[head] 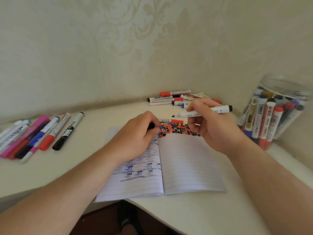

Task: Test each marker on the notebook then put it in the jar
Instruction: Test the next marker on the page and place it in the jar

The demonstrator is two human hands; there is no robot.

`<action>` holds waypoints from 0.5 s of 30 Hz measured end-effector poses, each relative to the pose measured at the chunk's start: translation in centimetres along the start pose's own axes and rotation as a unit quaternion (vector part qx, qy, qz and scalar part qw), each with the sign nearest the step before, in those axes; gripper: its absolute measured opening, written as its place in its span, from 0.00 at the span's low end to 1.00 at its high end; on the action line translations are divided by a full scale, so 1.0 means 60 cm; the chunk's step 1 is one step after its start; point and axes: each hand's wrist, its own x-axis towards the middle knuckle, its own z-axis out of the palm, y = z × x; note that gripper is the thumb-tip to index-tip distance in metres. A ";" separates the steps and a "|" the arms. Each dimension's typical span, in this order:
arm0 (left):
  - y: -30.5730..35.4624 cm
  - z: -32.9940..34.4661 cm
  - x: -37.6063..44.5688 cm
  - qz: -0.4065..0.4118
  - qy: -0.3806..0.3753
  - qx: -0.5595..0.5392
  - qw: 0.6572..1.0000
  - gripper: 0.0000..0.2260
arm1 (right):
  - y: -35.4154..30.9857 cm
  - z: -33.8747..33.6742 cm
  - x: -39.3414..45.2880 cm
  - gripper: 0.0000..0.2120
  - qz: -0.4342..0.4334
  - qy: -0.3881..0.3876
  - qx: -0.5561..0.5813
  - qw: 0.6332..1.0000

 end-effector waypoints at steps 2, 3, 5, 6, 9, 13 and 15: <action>-0.001 0.000 0.004 0.001 -0.001 0.029 1.000 0.04 | 0.000 -0.003 -0.003 0.12 0.011 -0.014 -0.032 0.999; -0.001 0.000 0.006 -0.005 -0.006 0.048 0.999 0.05 | 0.005 -0.002 -0.003 0.10 0.009 -0.017 -0.058 0.998; 0.000 0.001 0.009 -0.028 -0.020 0.079 0.996 0.05 | 0.014 0.006 -0.003 0.11 -0.003 -0.016 -0.108 0.994; 0.000 0.002 0.009 -0.038 -0.029 0.086 0.995 0.07 | 0.017 0.010 -0.002 0.11 -0.006 -0.011 -0.124 0.992; 0.004 0.004 0.010 -0.040 -0.062 0.114 0.991 0.19 | 0.020 0.019 -0.001 0.12 -0.005 0.012 -0.171 0.985; 0.008 0.007 0.015 -0.045 -0.083 0.143 0.985 0.24 | 0.036 0.028 0.005 0.10 0.015 0.044 -0.275 0.960; 0.009 0.009 0.016 -0.047 -0.085 0.148 0.984 0.27 | 0.043 0.033 0.008 0.10 0.030 0.056 -0.301 0.952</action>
